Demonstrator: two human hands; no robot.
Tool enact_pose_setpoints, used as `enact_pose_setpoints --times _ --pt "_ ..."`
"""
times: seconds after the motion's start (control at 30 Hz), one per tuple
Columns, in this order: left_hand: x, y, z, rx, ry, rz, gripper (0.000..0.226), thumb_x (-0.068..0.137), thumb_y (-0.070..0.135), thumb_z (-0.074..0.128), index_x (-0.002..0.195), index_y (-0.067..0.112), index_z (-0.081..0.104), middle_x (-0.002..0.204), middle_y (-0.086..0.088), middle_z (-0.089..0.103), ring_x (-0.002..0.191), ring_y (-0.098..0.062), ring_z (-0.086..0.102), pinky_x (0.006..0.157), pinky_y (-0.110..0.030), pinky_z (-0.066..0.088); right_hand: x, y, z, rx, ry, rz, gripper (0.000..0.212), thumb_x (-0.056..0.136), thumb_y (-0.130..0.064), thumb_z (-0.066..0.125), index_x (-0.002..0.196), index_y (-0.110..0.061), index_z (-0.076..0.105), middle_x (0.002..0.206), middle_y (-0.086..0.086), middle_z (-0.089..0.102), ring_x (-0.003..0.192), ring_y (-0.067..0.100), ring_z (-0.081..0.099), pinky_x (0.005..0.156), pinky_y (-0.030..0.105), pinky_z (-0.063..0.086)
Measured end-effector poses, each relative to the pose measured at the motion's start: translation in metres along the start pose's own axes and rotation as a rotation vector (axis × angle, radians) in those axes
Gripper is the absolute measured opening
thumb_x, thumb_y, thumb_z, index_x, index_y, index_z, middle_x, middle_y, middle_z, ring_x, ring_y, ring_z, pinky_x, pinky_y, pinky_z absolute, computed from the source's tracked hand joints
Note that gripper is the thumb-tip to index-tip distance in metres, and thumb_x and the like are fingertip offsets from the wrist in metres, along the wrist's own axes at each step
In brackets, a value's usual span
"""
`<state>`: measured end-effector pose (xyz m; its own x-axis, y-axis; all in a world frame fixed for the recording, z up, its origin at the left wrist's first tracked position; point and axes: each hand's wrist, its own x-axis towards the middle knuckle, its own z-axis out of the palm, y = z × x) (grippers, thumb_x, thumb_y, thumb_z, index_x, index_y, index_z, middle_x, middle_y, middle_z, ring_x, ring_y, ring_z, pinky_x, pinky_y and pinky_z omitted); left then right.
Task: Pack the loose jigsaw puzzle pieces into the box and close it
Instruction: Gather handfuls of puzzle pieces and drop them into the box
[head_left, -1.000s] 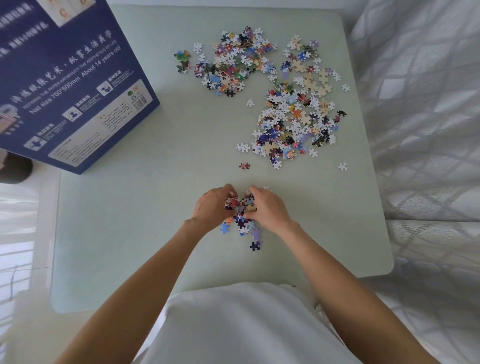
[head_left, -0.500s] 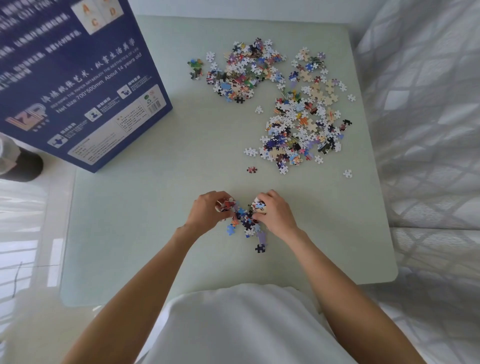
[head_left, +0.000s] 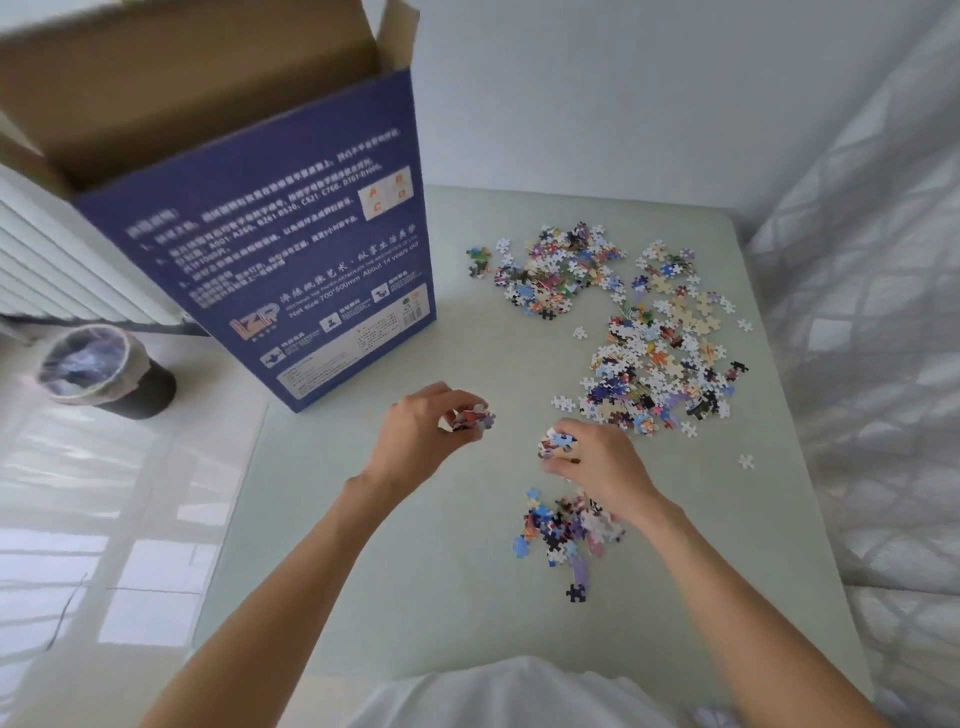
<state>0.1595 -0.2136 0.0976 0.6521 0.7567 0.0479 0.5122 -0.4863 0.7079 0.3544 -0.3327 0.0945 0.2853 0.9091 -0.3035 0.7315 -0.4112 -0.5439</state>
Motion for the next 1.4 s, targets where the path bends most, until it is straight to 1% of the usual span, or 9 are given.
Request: enact_pose_setpoints --times 0.13,0.27,0.37,0.5,0.73,0.8,0.9,1.13,1.4 --pt "0.038 0.026 -0.09 0.082 0.265 0.161 0.024 0.076 0.022 0.076 0.099 0.021 0.072 0.089 0.007 0.065 0.072 -0.009 0.061 0.067 -0.029 0.055 0.034 -0.064 -0.055 0.06 0.078 -0.207 0.04 0.077 -0.026 0.074 0.11 -0.007 0.062 0.073 0.0 0.061 0.053 -0.002 0.045 0.05 0.007 0.037" --pt "0.069 0.051 -0.183 0.196 0.544 0.248 0.025 0.08 0.023 0.073 0.104 0.02 0.07 0.096 0.006 0.064 0.078 -0.004 0.059 0.071 -0.005 0.047 0.068 -0.131 -0.108 0.131 0.162 -0.412 0.037 0.075 -0.026 0.076 0.107 -0.009 0.063 0.081 -0.003 0.062 0.061 -0.002 0.054 0.057 0.005 0.036" --pt "0.086 0.054 -0.231 0.302 0.711 0.236 0.025 0.079 0.026 0.073 0.103 0.019 0.071 0.094 0.001 0.066 0.077 -0.004 0.055 0.071 -0.003 0.039 0.094 -0.178 -0.143 0.165 0.216 -0.568 0.029 0.077 -0.028 0.074 0.099 -0.012 0.062 0.088 -0.007 0.063 0.072 0.002 0.058 0.064 0.012 0.043" --pt "0.102 0.035 -0.254 0.442 0.652 0.104 0.024 0.079 0.028 0.072 0.102 0.021 0.07 0.092 -0.001 0.067 0.077 -0.015 0.06 0.07 -0.027 0.047 0.132 -0.23 -0.168 0.163 0.312 -0.733 0.029 0.078 -0.03 0.074 0.099 -0.015 0.062 0.09 -0.008 0.063 0.081 0.009 0.06 0.065 0.018 0.047" --pt "0.105 0.018 -0.257 0.425 0.461 -0.154 0.027 0.081 0.036 0.069 0.097 0.016 0.066 0.084 -0.004 0.068 0.08 -0.024 0.061 0.072 -0.033 0.046 0.19 -0.283 -0.16 -0.03 0.276 -0.85 0.028 0.078 -0.031 0.072 0.102 -0.02 0.062 0.088 -0.004 0.065 0.083 0.015 0.056 0.071 0.029 0.047" --pt "0.107 0.017 -0.26 0.386 0.408 -0.189 0.032 0.08 0.042 0.068 0.097 0.015 0.067 0.086 -0.003 0.069 0.081 -0.022 0.061 0.072 -0.033 0.045 0.199 -0.29 -0.154 -0.135 0.216 -0.846 0.029 0.079 -0.032 0.071 0.105 -0.022 0.062 0.089 -0.006 0.063 0.084 0.011 0.052 0.066 0.016 0.039" --pt "0.106 0.016 -0.264 0.304 0.369 -0.204 0.037 0.078 0.038 0.072 0.109 0.019 0.065 0.09 0.007 0.069 0.082 -0.008 0.059 0.077 -0.025 0.044 0.209 -0.295 -0.146 -0.161 0.099 -0.859 0.03 0.077 -0.03 0.074 0.101 -0.016 0.065 0.087 -0.001 0.067 0.082 0.015 0.059 0.065 0.02 0.042" --pt "0.1 0.016 -0.259 0.199 0.478 -0.107 0.019 0.078 0.025 0.074 0.096 0.024 0.069 0.082 0.011 0.07 0.074 0.0 0.064 0.074 -0.02 0.05 0.215 -0.302 -0.144 -0.178 0.059 -0.859 0.031 0.075 -0.039 0.074 0.095 -0.017 0.066 0.078 -0.002 0.065 0.075 0.012 0.056 0.066 0.028 0.043" --pt "0.099 0.013 -0.252 0.35 0.569 -0.053 0.016 0.09 0.036 0.058 0.096 0.029 0.071 0.084 0.009 0.071 0.077 -0.006 0.064 0.071 -0.03 0.054 0.214 -0.301 -0.142 -0.185 0.069 -0.892 0.01 0.082 -0.022 0.069 0.091 -0.019 0.067 0.079 -0.003 0.07 0.069 0.009 0.065 0.078 0.036 0.052"
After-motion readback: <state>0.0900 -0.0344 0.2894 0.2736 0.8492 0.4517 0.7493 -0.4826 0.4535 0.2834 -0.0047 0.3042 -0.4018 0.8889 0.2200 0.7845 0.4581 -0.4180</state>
